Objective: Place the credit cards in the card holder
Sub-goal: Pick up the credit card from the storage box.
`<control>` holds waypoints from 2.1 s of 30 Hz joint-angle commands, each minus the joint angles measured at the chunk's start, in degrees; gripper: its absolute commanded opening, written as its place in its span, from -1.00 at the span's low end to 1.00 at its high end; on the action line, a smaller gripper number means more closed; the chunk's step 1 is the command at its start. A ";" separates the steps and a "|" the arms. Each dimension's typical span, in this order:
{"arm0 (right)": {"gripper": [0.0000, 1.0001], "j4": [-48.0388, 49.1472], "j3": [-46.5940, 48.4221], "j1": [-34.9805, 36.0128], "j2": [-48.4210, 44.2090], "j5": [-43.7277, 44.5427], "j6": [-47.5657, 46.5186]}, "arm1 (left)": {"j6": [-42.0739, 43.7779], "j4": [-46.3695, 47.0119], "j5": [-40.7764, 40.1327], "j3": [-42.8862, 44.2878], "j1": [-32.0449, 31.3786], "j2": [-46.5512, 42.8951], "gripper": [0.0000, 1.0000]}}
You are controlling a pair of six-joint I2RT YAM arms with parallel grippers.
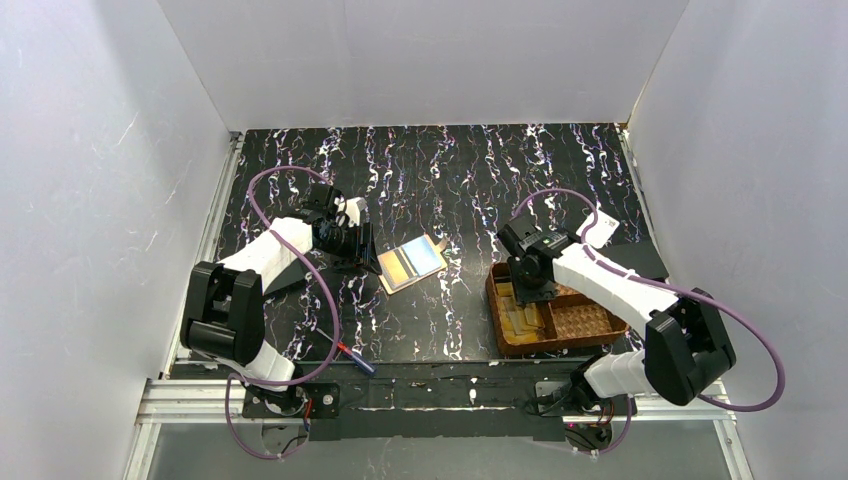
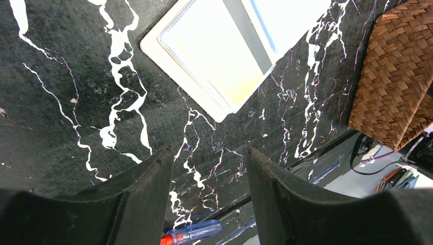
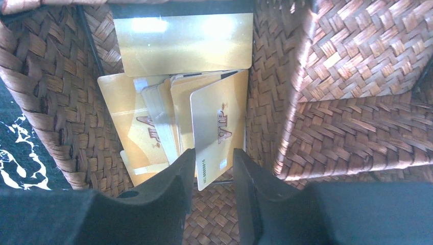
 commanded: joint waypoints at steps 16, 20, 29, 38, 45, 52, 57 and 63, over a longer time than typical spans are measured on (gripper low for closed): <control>-0.57 -6.50 3.67 0.09 -0.84 7.09 1.56 | 0.81 -0.69 1.40 0.52 -0.24 -0.87 0.06; -0.58 -5.67 3.25 0.09 -0.27 6.75 1.43 | 0.87 -0.69 1.39 0.43 -0.25 -0.98 0.06; -0.77 -1.55 1.43 0.09 1.21 3.45 0.52 | 0.08 -1.10 2.31 0.97 -0.24 -2.20 0.08; -0.97 -10.50 16.93 0.00 -2.52 -1.87 -2.44 | -4.14 -4.98 7.15 7.61 -0.26 -9.78 0.34; -0.97 -4.88 28.34 -5.11 -3.01 -28.55 -6.92 | -20.51 7.33 22.95 8.74 -0.24 -13.64 0.45; -0.97 59.27 15.68 -6.85 0.94 -63.07 27.56 | -43.05 30.77 28.08 4.86 -0.22 -16.78 0.66; -0.97 78.02 16.17 -6.51 7.45 -64.90 40.66 | -47.51 33.59 25.54 3.30 -0.29 -18.81 0.65; -0.97 89.40 15.82 -5.95 11.91 -65.85 48.47 | -49.22 33.88 22.14 3.09 -0.22 -20.16 0.20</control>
